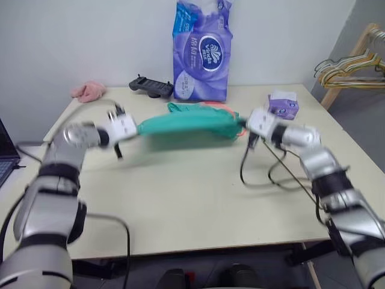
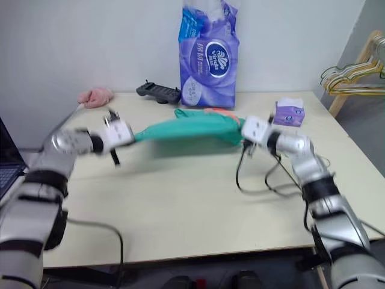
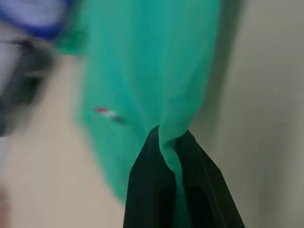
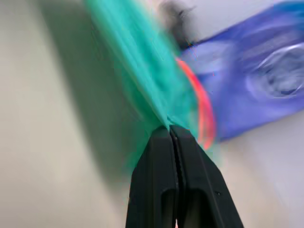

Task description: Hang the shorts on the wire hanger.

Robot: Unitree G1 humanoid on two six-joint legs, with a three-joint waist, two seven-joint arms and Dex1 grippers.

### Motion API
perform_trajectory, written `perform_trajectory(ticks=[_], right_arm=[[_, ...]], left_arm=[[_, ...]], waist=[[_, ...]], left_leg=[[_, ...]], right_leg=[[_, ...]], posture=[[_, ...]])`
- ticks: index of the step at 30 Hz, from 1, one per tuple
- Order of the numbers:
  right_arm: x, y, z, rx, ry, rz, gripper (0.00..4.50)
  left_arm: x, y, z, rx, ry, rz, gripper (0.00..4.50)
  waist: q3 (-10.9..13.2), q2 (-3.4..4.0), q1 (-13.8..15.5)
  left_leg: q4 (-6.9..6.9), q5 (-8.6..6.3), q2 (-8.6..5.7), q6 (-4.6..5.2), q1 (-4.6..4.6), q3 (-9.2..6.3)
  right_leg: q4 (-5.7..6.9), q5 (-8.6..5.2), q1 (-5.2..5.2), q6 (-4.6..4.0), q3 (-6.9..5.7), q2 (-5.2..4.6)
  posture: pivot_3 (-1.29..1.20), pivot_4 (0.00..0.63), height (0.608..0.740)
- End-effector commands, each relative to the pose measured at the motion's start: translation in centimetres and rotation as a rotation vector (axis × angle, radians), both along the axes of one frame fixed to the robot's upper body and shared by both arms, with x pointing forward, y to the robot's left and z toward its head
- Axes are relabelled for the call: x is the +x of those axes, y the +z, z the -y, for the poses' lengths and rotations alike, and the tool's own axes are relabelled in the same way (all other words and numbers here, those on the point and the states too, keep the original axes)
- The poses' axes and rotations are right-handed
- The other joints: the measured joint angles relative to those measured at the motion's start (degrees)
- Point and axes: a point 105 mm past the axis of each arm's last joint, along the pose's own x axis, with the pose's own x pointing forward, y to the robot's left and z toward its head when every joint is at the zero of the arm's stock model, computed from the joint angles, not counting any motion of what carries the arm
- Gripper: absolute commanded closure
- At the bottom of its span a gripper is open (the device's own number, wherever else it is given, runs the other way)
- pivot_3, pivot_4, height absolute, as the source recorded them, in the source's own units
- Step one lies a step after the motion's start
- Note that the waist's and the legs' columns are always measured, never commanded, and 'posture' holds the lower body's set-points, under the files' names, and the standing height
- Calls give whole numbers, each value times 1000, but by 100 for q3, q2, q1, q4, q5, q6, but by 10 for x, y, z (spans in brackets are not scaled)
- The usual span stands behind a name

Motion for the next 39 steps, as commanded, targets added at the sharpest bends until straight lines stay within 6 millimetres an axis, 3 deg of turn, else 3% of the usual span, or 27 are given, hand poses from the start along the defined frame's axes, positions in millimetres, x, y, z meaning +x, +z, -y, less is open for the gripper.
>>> perform_trajectory(ticks=[1, 3, 5, 8, 13, 14, 16, 18, 19, 21, 22, 24, 27, 29, 30, 33, 34, 37, 39], right_arm=[[-49, -4, -3, -59, 146, -163, 4500], [-76, -9, -1, -107, 216, -266, 4500], [-79, -6, 0, -133, 226, -273, 4500], [-72, -2, 1, -136, 196, -266, 4500], [-69, 7, -3, -138, 239, -296, 4500], [-56, 15, -4, -123, 219, -254, 4500], [2, 55, -3, -53, 72, -65, 4500], [59, 117, 6, 26, -121, 202, 4500], [78, 157, 12, 67, -208, 364, 4500], [92, 204, 18, 131, -293, 539, 4500], [94, 218, 18, 152, -309, 596, 4500], [96, 231, 17, 175, -323, 656, 4500], [96, 233, 16, 189, -332, 731, 4500], [97, 223, 13, 189, -317, 731, 4500], [98, 213, 12, 183, -305, 705, 4500], [96, 166, 7, 148, -231, 561, 4500], [95, 157, 7, 141, -215, 534, 4500], [87, 120, 8, 104, -160, 411, 4500], [72, 82, 11, 46, -92, 279, 4500]], left_arm=[[-44, 5, -4, 35, -101, -154, 4467], [-93, 2, 3, 35, -216, -349, 4467], [-118, 7, 9, 34, -272, -451, 4467], [-121, 12, 12, 32, -242, -479, 4467], [-121, 15, 18, 65, -303, -520, 4467], [-111, 20, 22, 63, -329, -480, 4467], [-33, 51, 28, 38, -200, -132, 4467], [45, 113, 25, 23, 20, 258, 4467], [71, 159, 17, 21, 142, 463, 4467], [87, 217, 6, 10, 283, 692, 4467], [89, 241, 1, 7, 337, 787, 4467], [89, 269, -5, 9, 405, 910, 4467], [85, 293, -14, 15, 488, 1060, 4467], [86, 289, -16, 8, 499, 1069, 4467], [89, 276, -15, 13, 479, 1027, 4467], [94, 204, -6, 24, 361, 768, 4467], [93, 190, -5, 20, 337, 716, 4467], [81, 134, -6, 19, 255, 501, 4467], [59, 90, -10, 39, 161, 289, 4467]], waist=[[19, -12, 14], [43, 32, -8], [81, 54, 4], [146, 43, 95], [163, 40, 213], [163, 40, 205], [170, 39, 218], [176, 7, 279], [182, -22, 303], [151, -90, 315], [130, -90, 299], [48, -90, 266], [0, -78, 179], [2, -78, 165], [3, -78, 163], [3, -76, 161], [4, -75, 161], [14, -66, 151], [21, -66, 151]], left_leg=[[1, 0, 4, 0, 0, -2], [3, 0, 10, 0, 7, -9], [4, 1, 10, 1, 53, -4], [3, 11, 14, 20, 180, -21], [-4, 23, 13, 28, 218, -35], [-3, 41, 13, 15, 210, -33], [-1, 43, 11, 14, 197, -31], [6, 79, 6, 7, 155, -36], [6, 100, 2, -18, 133, -41], [7, 137, 9, -82, 13, -42], [-6, 153, 14, -108, -40, -39], [-36, 147, 17, -118, -74, -25], [-87, 112, -5, -87, -70, 2], [-84, 106, -9, -76, -87, 12], [-80, 106, -8, -75, -90, 12], [-77, 106, -4, -74, -89, 7], [-76, 106, -3, -74, -76, 4], [-44, 103, 5, -63, -74, -9], [-14, 96, 7, -51, -77, -12]], right_leg=[[2, 2, -3, -3, 0, 3], [9, 10, 1, -22, -5, 9], [5, 14, 47, -29, -1, 13], [-10, -41, 177, -51, -22, 23], [-4, -44, 188, -51, -39, 27], [3, -43, 208, -51, -34, 30], [2, -20, 201, -18, -30, 39], [-2, 30, 168, -22, -30, 76], [-8, 58, 146, -31, -32, 86], [0, 137, 26, -79, -28, 66], [-1, 144, -41, -86, -20, 58], [-13, 140, -79, -82, -7, 50], [-43, 109, -83, -61, 9, 16], [-64, 104, -85, -51, 15, 10], [-69, 104, -85, -51, 13, 11], [-65, 104, -81, -50, 6, 17], [-60, 103, -69, -50, 4, 20], [-44, 103, -56, -50, -4, 29], [-39, 103, -56, -50, -4, 31]], posture=[[165, 61, 740], [164, 59, 740], [164, 60, 740], [163, 56, 740], [161, 44, 740], [162, 39, 740], [163, 29, 740], [162, 22, 740], [161, 19, 740], [164, 12, 740], [167, 9, 740], [171, 11, 740], [172, 9, 740], [171, 12, 740], [168, 15, 740], [165, 24, 740], [165, 24, 740], [164, 31, 740], [172, 39, 740]])
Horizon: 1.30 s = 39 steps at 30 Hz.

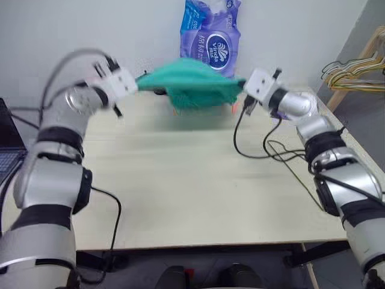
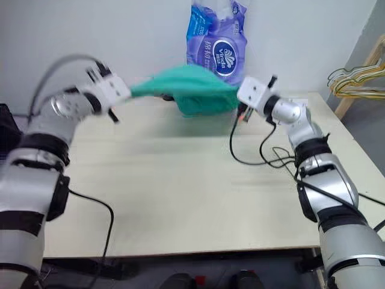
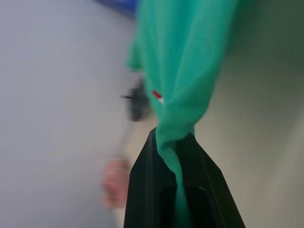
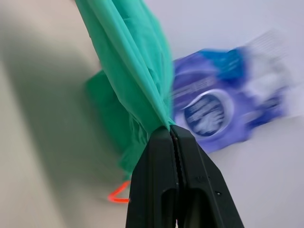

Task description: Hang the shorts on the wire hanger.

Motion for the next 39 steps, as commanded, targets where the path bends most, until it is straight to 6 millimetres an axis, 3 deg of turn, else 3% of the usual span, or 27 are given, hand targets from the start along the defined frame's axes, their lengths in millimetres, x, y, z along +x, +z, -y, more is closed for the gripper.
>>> perform_trajectory(ticks=[1, 4, 10, 12, 15, 19, 26, 39], right_arm=[[-19, -23, 18, -42, 43, -126, 4500], [-44, -53, 18, -78, 101, -232, 4500], [-86, -84, 11, -96, 150, -351, 4500], [-102, -93, 7, -104, 176, -393, 4500], [-127, -101, 4, -124, 226, -460, 4500], [-148, -106, 2, -145, 255, -513, 4500], [-171, -114, 2, -144, 255, -572, 4500], [-213, -121, 7, -148, 272, -734, 4500]], left_arm=[[-30, -30, -17, -6, -80, -224, 4467], [-61, -61, -27, 7, -142, -421, 4467], [-107, -84, -35, 22, -211, -612, 4467], [-133, -94, -33, 36, -260, -721, 4467], [-177, -105, -27, 65, -338, -872, 4467], [-211, -112, -19, 51, -367, -979, 4467], [-227, -120, -7, 16, -363, -1008, 4467], [-244, -127, -4, 17, -390, -1052, 4467]], waist=[[0, 1, 0], [3, 5, -8], [14, 22, 15], [18, 28, 9], [28, 40, 10], [52, 58, 35], [80, 86, 83], [122, 119, 33]], left_leg=[[7, 0, -1, 2, 1, -2], [13, -1, 0, 3, 19, -10], [15, 12, 10, 16, 61, -27], [8, 10, 15, 17, 120, -31], [3, 7, 15, 17, 141, -31], [6, 7, 16, 17, 141, -31], [6, 7, 13, 17, 157, -34], [0, 6, 11, 16, 158, -31]], right_leg=[[9, 0, 1, 0, 0, 0], [27, 0, 14, 0, -1, 1], [44, 2, 47, -6, -7, 16], [35, -14, 113, -22, -12, 20], [31, -28, 132, -19, -12, 20], [26, -47, 134, 11, -12, 18], [26, -64, 147, 15, -18, 23], [21, -84, 146, -1, -15, 22]], posture=[[172, 39, 740], [181, 44, 740], [186, 44, 740], [189, 47, 740], [187, 50, 740], [181, 53, 740], [175, 57, 740], [156, 69, 740]])
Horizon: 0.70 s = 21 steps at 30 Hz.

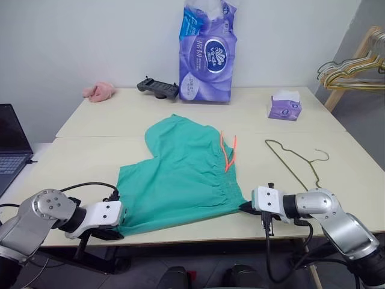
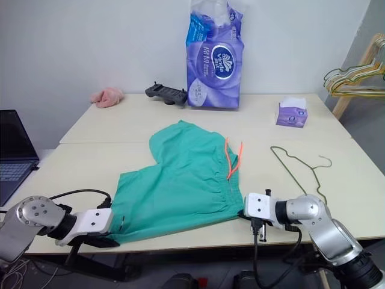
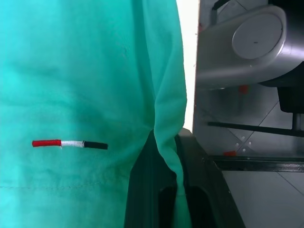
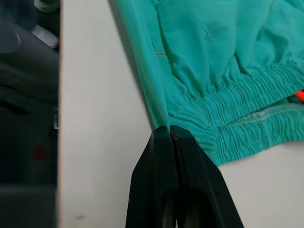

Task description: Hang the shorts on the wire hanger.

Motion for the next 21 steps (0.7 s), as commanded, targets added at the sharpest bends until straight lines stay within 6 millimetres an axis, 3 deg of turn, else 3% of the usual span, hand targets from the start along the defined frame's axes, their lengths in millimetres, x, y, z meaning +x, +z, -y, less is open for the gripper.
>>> perform_trajectory(ticks=[1, 7, 21], right_arm=[[-5, 11, 1, 9, 8, 3, 4500], [-29, 8, -8, 28, 31, -78, 4500], [-42, 11, -11, 34, 47, -193, 4500]], left_arm=[[-9, -3, -2, 17, -26, -52, 4467], [-26, -5, -6, 39, -71, -124, 4467], [-32, -5, -12, 64, -82, -154, 4467]], waist=[[4, -1, -2], [38, -12, -32], [138, -54, -15]], left_leg=[[0, 0, 0, 0, 0, 0], [-9, -2, 3, -2, 2, -1], [-9, -4, 10, -5, -21, -24]], right_leg=[[0, -5, 0, -8, -1, 0], [-5, -13, 0, -12, -2, 0], [-25, -16, -4, -16, -32, 0]], posture=[[156, 69, 740], [153, 71, 740], [152, 73, 740]])
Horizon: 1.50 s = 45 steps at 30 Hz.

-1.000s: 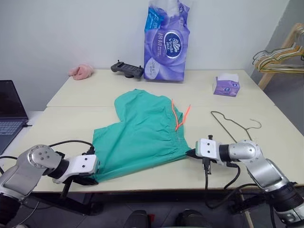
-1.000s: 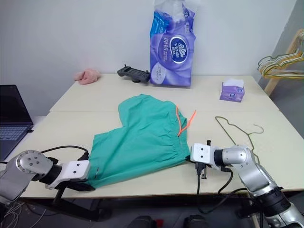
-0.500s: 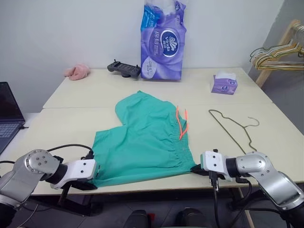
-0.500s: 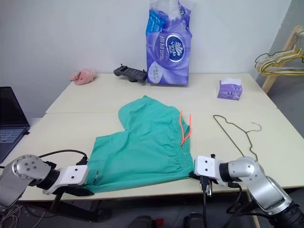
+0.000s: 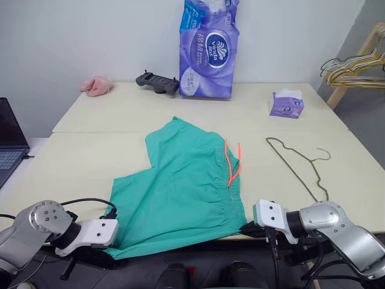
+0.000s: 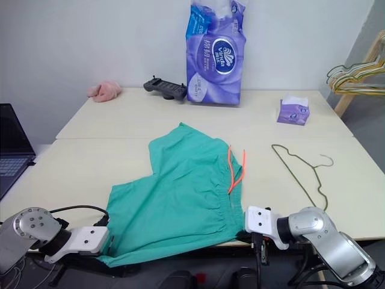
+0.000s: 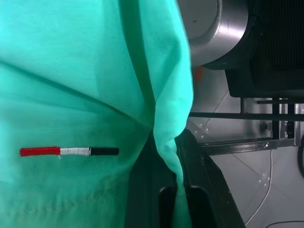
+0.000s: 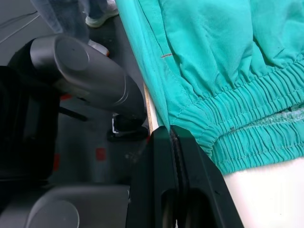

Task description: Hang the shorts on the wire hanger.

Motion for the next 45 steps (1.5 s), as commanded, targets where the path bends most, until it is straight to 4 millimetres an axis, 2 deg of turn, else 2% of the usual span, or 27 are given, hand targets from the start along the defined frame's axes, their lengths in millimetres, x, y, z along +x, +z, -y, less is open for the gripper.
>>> perform_trajectory(ticks=[1, 14, 24, 27, 38, 39, 41, 45], right_arm=[[-3, 10, -3, 3, 34, 2, 4500], [-28, 11, 5, -44, 88, -122, 4500], [-28, 9, 1, -29, 71, -135, 4500], [-25, 10, 0, -21, 69, -142, 3917], [-36, 24, 2, -33, 101, -190, 189], [-37, 26, 3, -39, 106, -195, 0], [-39, 30, 6, -49, 116, -218, 0], [-31, 40, 16, -64, 110, -265, 0]], left_arm=[[3, 5, -6, 35, -16, 14, 4467], [9, 4, -4, 35, -37, 25, 4467], [8, 4, -5, 34, -46, 16, 4467], [12, 5, -5, 28, -54, 33, 3873], [13, 13, -4, -6, -54, 4, 726], [13, 14, -4, -9, -55, 1, 478], [14, 19, -3, -18, -58, -10, 9], [21, 30, 1, -54, -42, -3, 9]], waist=[[3, -1, 2], [64, 1, 4], [79, -1, 6], [89, 0, 7], [143, 82, 121], [148, 89, 138], [152, 96, 153], [160, 96, 156]], left_leg=[[0, 0, 0, 0, -3, -3], [0, -1, 1, -1, -25, -28], [-1, -4, 5, -6, -44, -52], [-1, -4, 6, -6, -44, -62], [2, -2, 5, -7, -34, -111], [4, -2, 5, -8, -34, -114], [6, -1, 6, -8, -34, -121], [9, 0, 8, -8, -34, -134]], right_leg=[[-2, 2, -1, 3, -3, 0], [-25, 20, -1, 34, -29, -3], [-60, 25, 5, 42, -65, -5], [-59, 25, 6, 42, -76, -5], [-58, 22, 35, 37, -118, -5], [-57, 22, 35, 36, -121, -5], [-58, 22, 39, 36, -130, -5], [-62, 8, 50, 12, -151, -10]], posture=[[152, 74, 740], [139, 77, 740], [137, 84, 740], [138, 85, 740], [138, 85, 740], [138, 85, 740], [138, 85, 740], [139, 85, 740]])
